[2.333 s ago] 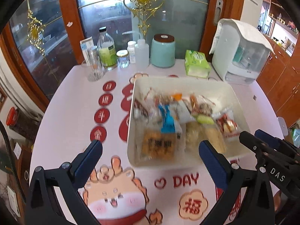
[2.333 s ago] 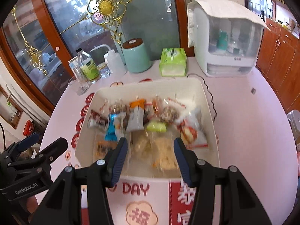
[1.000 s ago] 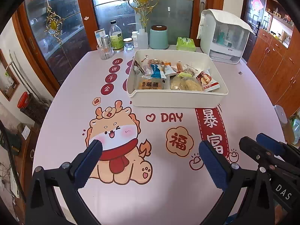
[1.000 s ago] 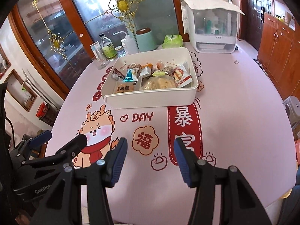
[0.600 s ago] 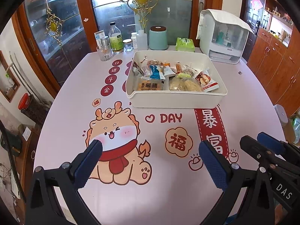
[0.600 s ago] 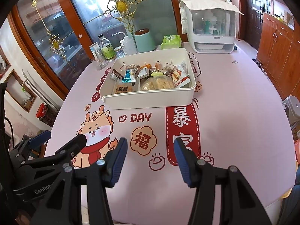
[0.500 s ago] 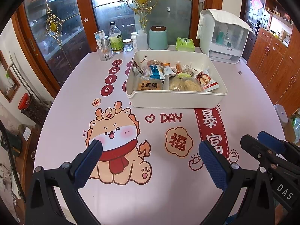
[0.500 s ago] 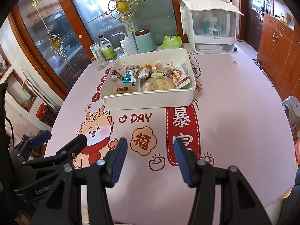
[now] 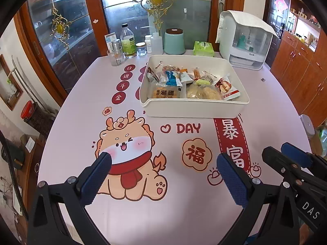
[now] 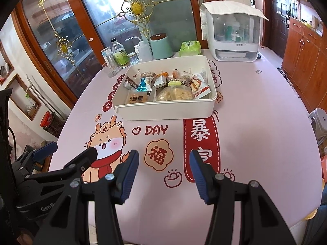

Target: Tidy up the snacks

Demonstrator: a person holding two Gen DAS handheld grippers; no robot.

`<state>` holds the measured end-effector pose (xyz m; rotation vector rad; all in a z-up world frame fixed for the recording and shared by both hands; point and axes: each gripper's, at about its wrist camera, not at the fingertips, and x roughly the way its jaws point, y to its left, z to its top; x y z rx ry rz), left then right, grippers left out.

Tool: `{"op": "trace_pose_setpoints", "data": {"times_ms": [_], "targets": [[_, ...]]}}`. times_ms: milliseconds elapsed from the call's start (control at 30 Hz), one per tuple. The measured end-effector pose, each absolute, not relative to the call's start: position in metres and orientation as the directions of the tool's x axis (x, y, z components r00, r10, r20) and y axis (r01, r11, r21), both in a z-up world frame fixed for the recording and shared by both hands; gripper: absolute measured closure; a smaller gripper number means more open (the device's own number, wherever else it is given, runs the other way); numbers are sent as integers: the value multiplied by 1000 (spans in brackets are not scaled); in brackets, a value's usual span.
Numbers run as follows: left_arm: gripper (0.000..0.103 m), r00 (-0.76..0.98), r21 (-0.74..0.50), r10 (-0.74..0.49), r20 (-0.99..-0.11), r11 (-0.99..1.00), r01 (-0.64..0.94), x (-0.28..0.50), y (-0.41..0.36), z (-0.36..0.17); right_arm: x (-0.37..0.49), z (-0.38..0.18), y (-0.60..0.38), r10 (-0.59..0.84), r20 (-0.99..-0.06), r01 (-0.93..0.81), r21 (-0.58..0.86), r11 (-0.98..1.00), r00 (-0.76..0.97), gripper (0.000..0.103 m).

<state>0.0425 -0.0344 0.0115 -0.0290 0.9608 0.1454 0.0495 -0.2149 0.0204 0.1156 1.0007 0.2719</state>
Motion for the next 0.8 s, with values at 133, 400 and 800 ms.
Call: {"op": "trace_pose_setpoints", "data": {"times_ms": [133, 400, 800], "targets": [[1, 563, 38, 112, -819, 989, -141, 40, -31, 11, 50, 20, -215, 279, -814, -173, 221, 960, 510, 51], [1, 556, 40, 115, -823, 988, -146, 39, -30, 10, 47, 16, -209, 286, -816, -178, 227, 958, 502, 51], [1, 554, 41, 118, -824, 988, -150, 39, -26, 8, 49, 15, -207, 293, -817, -180, 234, 955, 496, 51]]}}
